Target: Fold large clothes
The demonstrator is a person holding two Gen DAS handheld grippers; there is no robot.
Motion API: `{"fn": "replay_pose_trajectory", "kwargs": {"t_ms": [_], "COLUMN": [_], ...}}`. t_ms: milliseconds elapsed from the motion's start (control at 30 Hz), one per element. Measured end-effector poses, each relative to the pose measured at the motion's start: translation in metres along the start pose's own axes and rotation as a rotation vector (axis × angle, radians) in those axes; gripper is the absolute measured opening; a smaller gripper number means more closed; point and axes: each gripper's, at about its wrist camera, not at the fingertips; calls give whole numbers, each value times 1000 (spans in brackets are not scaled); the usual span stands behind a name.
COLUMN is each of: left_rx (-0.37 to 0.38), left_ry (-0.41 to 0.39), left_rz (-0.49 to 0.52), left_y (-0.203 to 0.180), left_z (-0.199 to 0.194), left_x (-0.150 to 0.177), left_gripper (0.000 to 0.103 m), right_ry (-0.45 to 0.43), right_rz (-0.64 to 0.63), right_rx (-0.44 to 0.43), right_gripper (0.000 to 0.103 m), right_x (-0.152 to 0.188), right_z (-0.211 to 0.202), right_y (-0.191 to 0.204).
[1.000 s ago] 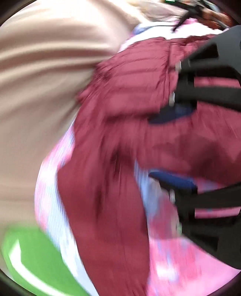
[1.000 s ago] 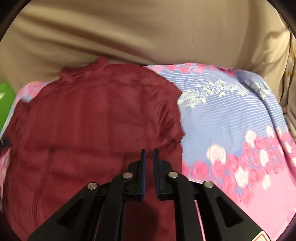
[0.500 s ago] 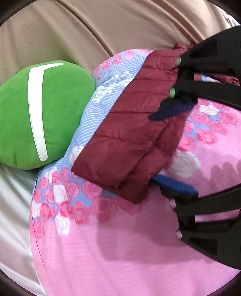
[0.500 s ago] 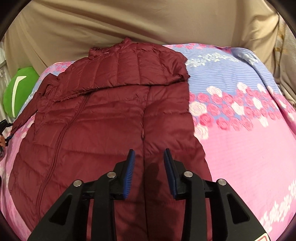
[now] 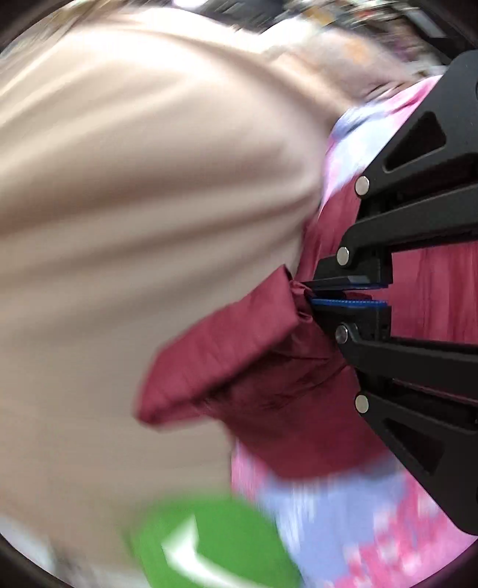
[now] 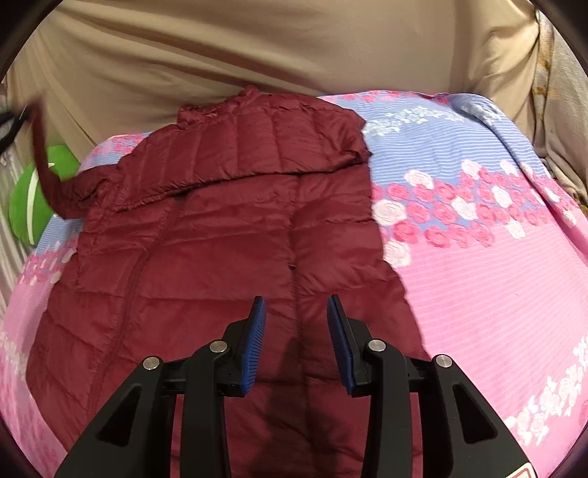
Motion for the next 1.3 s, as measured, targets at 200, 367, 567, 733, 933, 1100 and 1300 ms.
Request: {"fn": "replay_pose_trajectory", "kwargs": {"t_ms": [200,367,567,733,933,1100,1300], "left_rx": [155,24,104,-14,-153,-151,-171], "left_ry": [284,490,431,334,344,330,240], "left_rz": [106,52,-19,-30,-305,-441,-367], "left_y": [-144,-148,-101,-31,88,137,125], "left_z": [143,226,180,117,91,93,107], "left_x": [98,202,185,152,152,150,127], "left_gripper": [16,63,74,87,86,62,2], "right_ry": [17,54,17,-9,87,183,-170], "right_rz": [12,70,75,118,205,266,77], "right_rx": [-5,7,24,-114,-218,-242,-160], "right_gripper": [35,38,52,66,69,42,2], "right_x": [3,8,-5,-60,-114,-127,-172], "right_z": [6,8,5,30,102,150,72], "right_y": [-1,-27,-47,-40,-24,-6,36]}}
Point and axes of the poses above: each gripper's, at about its wrist camera, not at the fingertips, and z roughly the way its jaws point, y to its left, x to its underside, and after that the axes turned 4 degrees about x, right-handed
